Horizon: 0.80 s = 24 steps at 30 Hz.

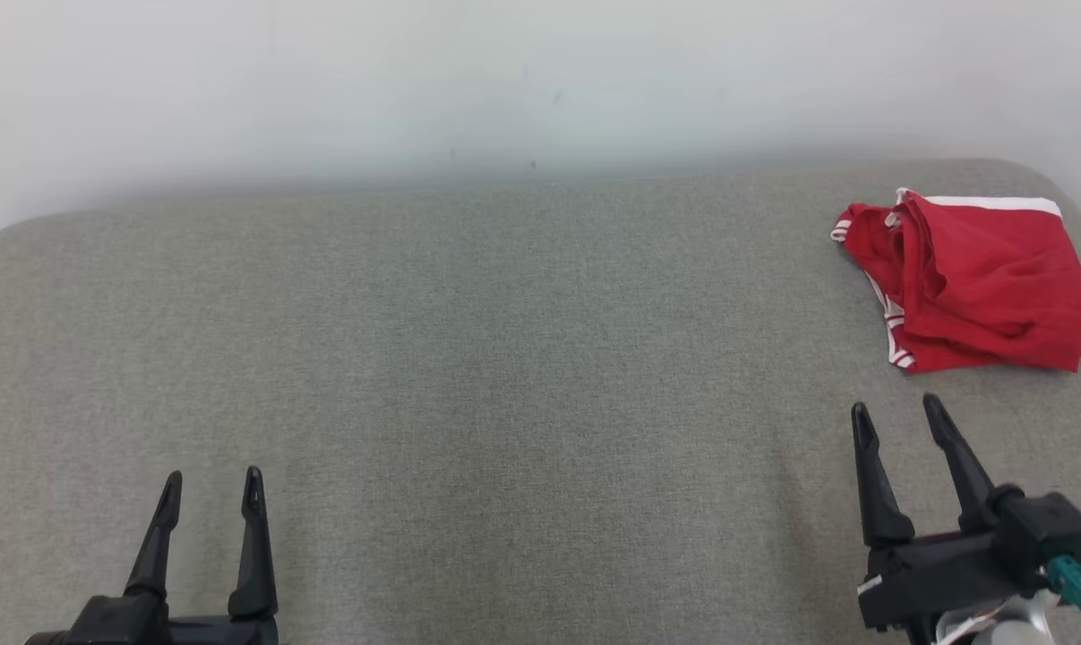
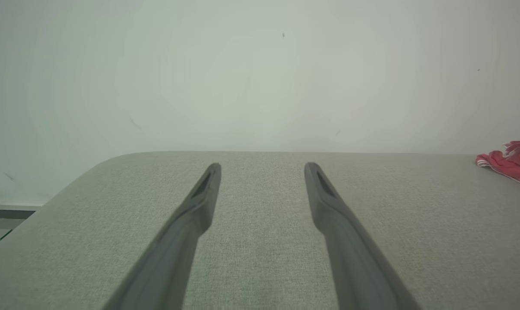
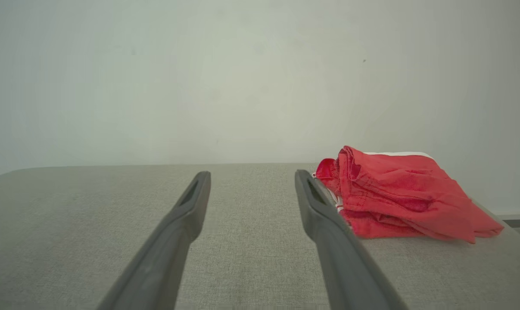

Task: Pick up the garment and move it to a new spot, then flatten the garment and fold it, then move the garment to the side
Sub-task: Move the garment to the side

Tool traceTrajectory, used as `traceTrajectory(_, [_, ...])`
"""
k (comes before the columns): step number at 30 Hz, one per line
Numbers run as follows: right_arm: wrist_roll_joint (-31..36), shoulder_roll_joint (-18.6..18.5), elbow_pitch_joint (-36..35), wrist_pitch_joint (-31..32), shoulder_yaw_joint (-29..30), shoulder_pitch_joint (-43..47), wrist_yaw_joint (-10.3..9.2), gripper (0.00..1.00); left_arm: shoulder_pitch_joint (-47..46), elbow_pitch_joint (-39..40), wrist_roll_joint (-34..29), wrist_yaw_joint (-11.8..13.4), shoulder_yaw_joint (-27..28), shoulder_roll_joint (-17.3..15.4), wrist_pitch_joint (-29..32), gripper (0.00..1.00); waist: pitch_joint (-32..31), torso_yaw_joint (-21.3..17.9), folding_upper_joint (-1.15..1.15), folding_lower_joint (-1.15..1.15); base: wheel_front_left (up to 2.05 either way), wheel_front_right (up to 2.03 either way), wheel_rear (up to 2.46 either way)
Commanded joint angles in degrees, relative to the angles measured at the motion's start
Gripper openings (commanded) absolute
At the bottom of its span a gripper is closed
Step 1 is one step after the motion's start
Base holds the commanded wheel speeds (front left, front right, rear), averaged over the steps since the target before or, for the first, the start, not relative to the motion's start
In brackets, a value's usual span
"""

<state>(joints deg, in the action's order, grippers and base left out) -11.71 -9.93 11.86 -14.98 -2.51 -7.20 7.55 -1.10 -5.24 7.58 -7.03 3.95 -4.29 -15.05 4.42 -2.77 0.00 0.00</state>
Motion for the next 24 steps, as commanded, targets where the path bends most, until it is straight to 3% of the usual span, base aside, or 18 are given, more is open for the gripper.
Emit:
traceTrajectory(1, [0.38,0.39,-0.62,-0.07,0.41,1.29,-0.17,1.0,0.8,-0.25,0.36,0.1,0.17,0.14,-0.16,1.0,-0.65,0.51,0.0,0.0,0.0,0.0,0.0])
traceTrajectory(9, [0.88,2.38,-3.52,1.01,1.07,6.34,-0.17,1.0,2.36,-1.62,0.34,-0.16,0.93,-0.17,-0.16,1.0,-2.74,0.92,0.0,0.0,0.0,0.0,0.0])
traceTrajectory(24, [0.06,2.85,-3.97,2.11,0.91,10.01,-0.17,1.0,4.88,-3.43,0.25,0.06,0.99,0.24,-0.16,1.0,-4.95,1.26,0.0,0.0,0.0,0.0,0.0])
